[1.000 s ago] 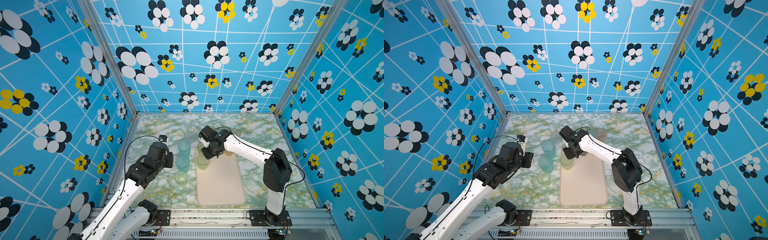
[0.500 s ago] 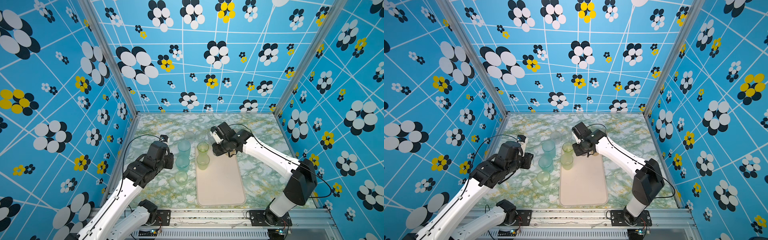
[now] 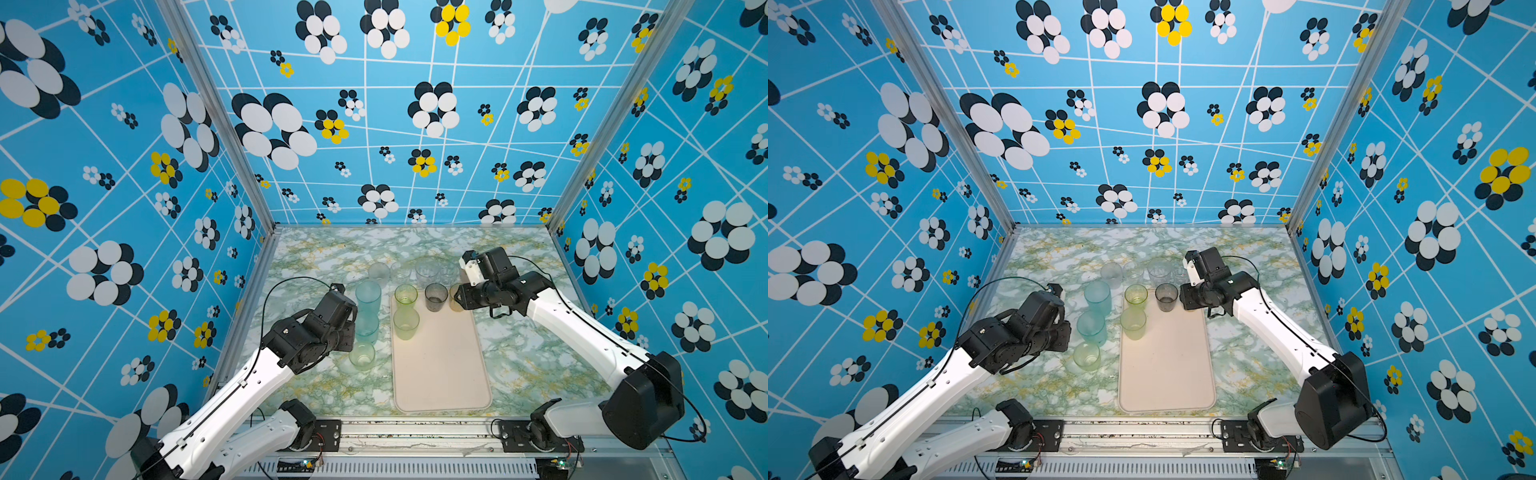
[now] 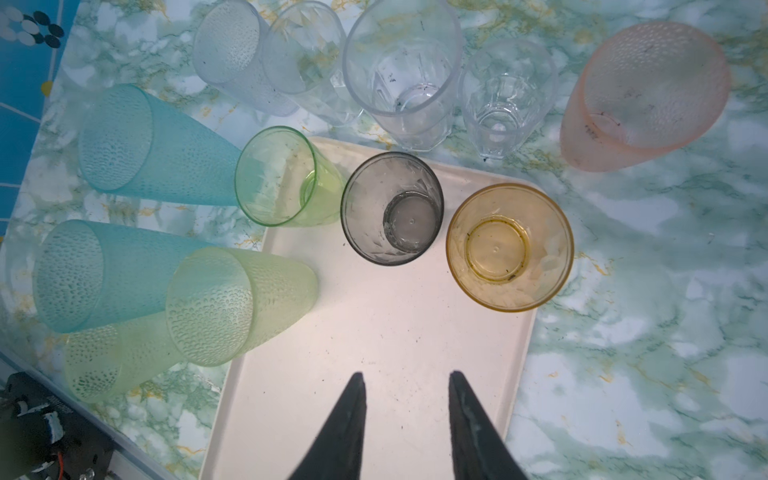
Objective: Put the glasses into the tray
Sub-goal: 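Lower the left gripper and grasp the pale green glass beside the teal glass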
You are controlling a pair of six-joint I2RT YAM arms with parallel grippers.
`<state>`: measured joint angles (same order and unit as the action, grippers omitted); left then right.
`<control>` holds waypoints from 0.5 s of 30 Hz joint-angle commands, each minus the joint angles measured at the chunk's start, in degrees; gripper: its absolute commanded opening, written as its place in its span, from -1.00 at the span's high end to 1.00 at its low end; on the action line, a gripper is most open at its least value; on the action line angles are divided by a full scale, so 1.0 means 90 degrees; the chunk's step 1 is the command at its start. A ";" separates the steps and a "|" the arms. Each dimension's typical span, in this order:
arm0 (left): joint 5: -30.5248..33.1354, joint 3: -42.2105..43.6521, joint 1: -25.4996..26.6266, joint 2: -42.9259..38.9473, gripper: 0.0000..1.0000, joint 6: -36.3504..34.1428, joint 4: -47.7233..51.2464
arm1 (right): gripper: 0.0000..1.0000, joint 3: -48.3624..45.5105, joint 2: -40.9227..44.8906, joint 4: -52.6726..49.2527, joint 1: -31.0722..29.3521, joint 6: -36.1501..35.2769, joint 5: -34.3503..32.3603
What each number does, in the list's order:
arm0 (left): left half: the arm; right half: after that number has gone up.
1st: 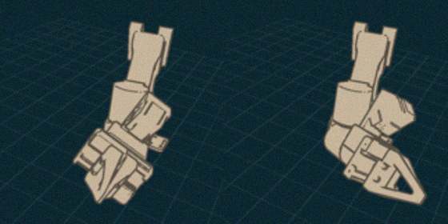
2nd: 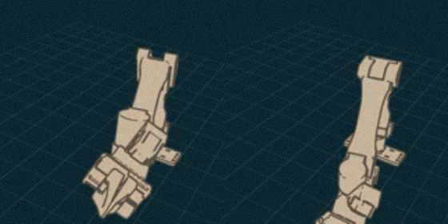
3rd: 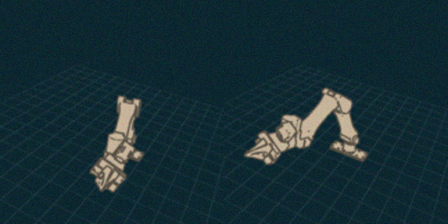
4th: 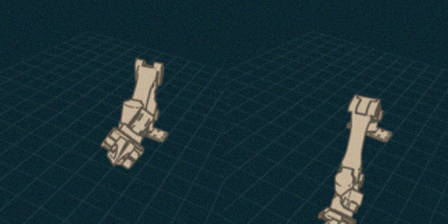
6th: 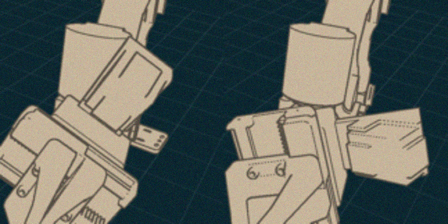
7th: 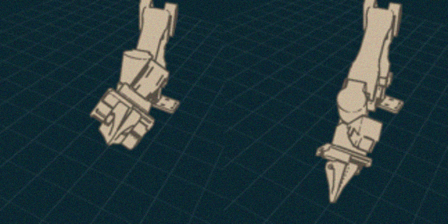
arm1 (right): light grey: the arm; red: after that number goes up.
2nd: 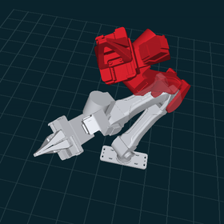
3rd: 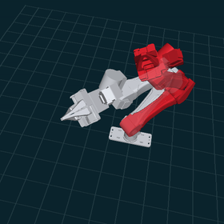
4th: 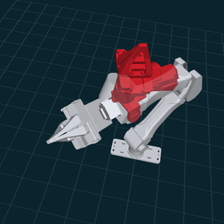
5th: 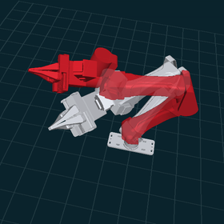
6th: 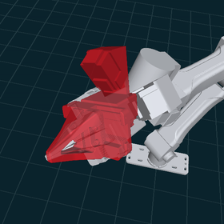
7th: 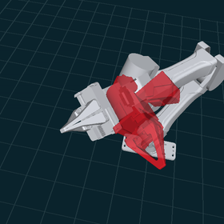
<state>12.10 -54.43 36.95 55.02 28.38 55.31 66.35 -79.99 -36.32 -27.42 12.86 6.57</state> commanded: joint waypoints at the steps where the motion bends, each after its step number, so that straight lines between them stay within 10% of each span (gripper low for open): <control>1: -0.0223 0.0257 0.0074 0.0281 0.30 0.0386 -0.0014 | 0.29 -0.0067 0.0035 0.0256 0.0049 -0.0010 0.0386; 15: -0.0612 0.0967 0.0240 0.0526 0.42 0.0919 -0.0481 | 0.30 -0.0018 -0.0138 0.0317 0.0068 -0.0150 0.0617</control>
<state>7.25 -46.92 38.76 59.44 35.29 51.86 66.15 -80.55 -33.93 -27.18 12.38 10.94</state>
